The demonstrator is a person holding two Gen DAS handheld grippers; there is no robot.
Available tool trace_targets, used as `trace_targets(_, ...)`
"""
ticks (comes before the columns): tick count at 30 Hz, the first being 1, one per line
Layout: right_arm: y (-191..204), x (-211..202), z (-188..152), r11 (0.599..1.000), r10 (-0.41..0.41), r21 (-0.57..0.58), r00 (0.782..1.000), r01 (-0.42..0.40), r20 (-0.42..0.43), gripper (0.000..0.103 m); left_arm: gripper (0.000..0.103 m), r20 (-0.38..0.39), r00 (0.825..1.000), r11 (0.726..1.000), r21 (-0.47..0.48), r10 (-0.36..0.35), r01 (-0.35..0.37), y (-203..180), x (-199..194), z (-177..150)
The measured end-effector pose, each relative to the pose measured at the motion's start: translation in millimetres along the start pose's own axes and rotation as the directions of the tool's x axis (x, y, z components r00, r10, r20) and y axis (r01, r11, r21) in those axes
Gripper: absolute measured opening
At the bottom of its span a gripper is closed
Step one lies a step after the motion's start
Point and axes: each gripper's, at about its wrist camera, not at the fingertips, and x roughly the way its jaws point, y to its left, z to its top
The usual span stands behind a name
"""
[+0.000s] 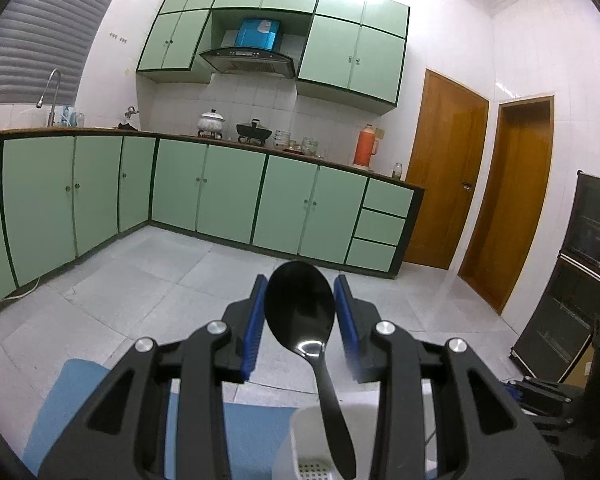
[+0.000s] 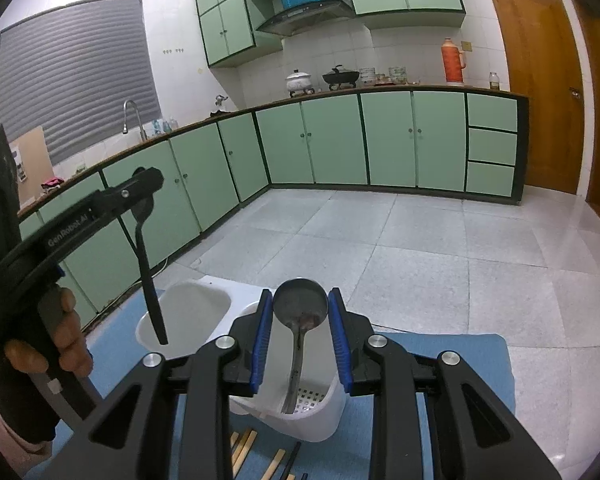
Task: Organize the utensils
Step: 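Lift the black spoon with the left tool while the right tool carries the metal spoon to the holder, then open the left tool over the white holder while the right tool drops the metal spoon in, then grasp a plain wooden chopstick with the left tool while the right tool grasps a black chopstick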
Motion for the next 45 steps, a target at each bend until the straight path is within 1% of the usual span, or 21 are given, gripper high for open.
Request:
trace_targets(3,0,0,-1,1.0,-0.003,-0.004,1.0,0.003,0.0,0.028,0.032,0.007,1.0,1.0,-0.01,0.0,0.0,-1,0,3)
trace_targets(6,-1,1,-2,1.0,-0.005,-0.005,1.0,0.005,-0.005,0.028,0.032,0.024,1.0,1.0,0.023,0.009,-0.01,-8,2,1)
trace_targets(9,2,3,-4,1.0,0.002,-0.005,1.0,-0.002,-0.015,0.028,0.032,0.006,1.0,0.998,0.058,0.018,-0.018,-12,8,-10)
trace_targets(12,7,3,-5,1.0,0.009,-0.021,0.999,-0.01,-0.032,0.029,0.033,-0.033,0.999,0.997,0.07,0.015,-0.013,-12,15,-21)
trace_targets(13,7,2,-7,1.0,0.006,-0.025,0.999,-0.007,-0.032,0.029,0.034,-0.04,0.999,0.998,0.069,0.016,-0.013,-11,15,-24)
trace_targets(16,7,-3,-9,1.0,0.008,-0.02,1.0,-0.009,-0.026,0.033,0.046,-0.045,0.999,0.999,0.048,0.013,-0.011,-6,8,-27)
trace_targets(20,6,-17,-13,1.0,-0.001,-0.013,1.0,0.001,-0.003,0.036,0.047,-0.042,0.999,0.999,0.043,0.008,-0.006,-3,-6,-26)
trace_targets(21,8,-21,-13,1.0,-0.003,-0.011,1.0,0.003,0.003,0.038,0.047,-0.043,0.999,0.999,0.045,0.007,-0.005,-2,-13,-26)
trace_targets(23,9,-33,-17,1.0,-0.009,-0.007,1.0,0.009,0.02,0.042,0.053,-0.051,0.999,0.999,0.049,0.003,-0.001,-2,-26,-27)
trace_targets(24,10,-42,-20,1.0,-0.015,-0.006,0.999,0.015,0.031,0.046,0.054,-0.061,0.998,0.999,0.054,0.001,0.002,-2,-35,-30)
trace_targets(26,12,-57,-29,1.0,-0.03,0.002,0.999,0.03,0.042,0.054,0.062,-0.079,0.997,0.998,0.061,0.0,0.005,-3,-51,-37)
trace_targets(28,13,-71,-43,0.999,-0.044,0.014,0.998,0.044,0.045,0.066,0.069,-0.129,0.992,0.997,0.077,0.007,0.003,-5,-70,-51)
trace_targets(29,14,-80,-54,0.998,-0.053,0.022,0.998,0.052,0.042,0.069,0.073,-0.148,0.989,0.997,0.081,0.005,0.007,-5,-77,-58)
trace_targets(30,15,-87,-63,0.998,-0.063,0.029,0.997,0.062,0.034,0.074,0.075,-0.176,0.984,0.996,0.084,0.003,0.012,-5,-88,-68)
trace_targets(31,16,-95,-75,0.996,-0.081,0.044,0.997,0.081,0.019,0.077,0.08,-0.203,0.979,0.996,0.09,0.007,0.012,-6,-98,-79)
trace_targets(33,17,-108,-95,0.995,-0.082,0.065,0.997,0.082,-0.006,0.081,0.083,-0.257,0.966,0.995,0.103,0.016,0.011,-6,-114,-98)
trace_targets(34,19,-114,-106,0.993,-0.086,0.074,0.996,0.088,-0.026,0.082,0.085,-0.292,0.956,0.994,0.105,0.016,0.016,-6,-123,-109)
trace_targets(35,19,-118,-114,0.993,-0.088,0.079,0.995,0.091,-0.041,0.082,0.086,-0.316,0.948,0.994,0.106,0.02,0.014,-6,-129,-117)
trace_targets(36,20,-123,-125,0.992,-0.089,0.085,0.994,0.094,-0.064,0.082,0.086,-0.354,0.935,0.995,0.102,0.02,0.017,-5,-138,-127)
trace_targets(41,29,-148,-166,0.988,-0.103,0.1,0.986,0.117,-0.127,0.082,0.087,-0.461,0.887,0.993,0.113,0.038,0.016,-5,-168,-162)
trace_targets(45,37,-164,-193,0.985,-0.111,0.116,0.981,0.131,-0.159,0.077,0.087,-0.501,0.864,0.993,0.116,0.047,0.014,-4,-187,-180)
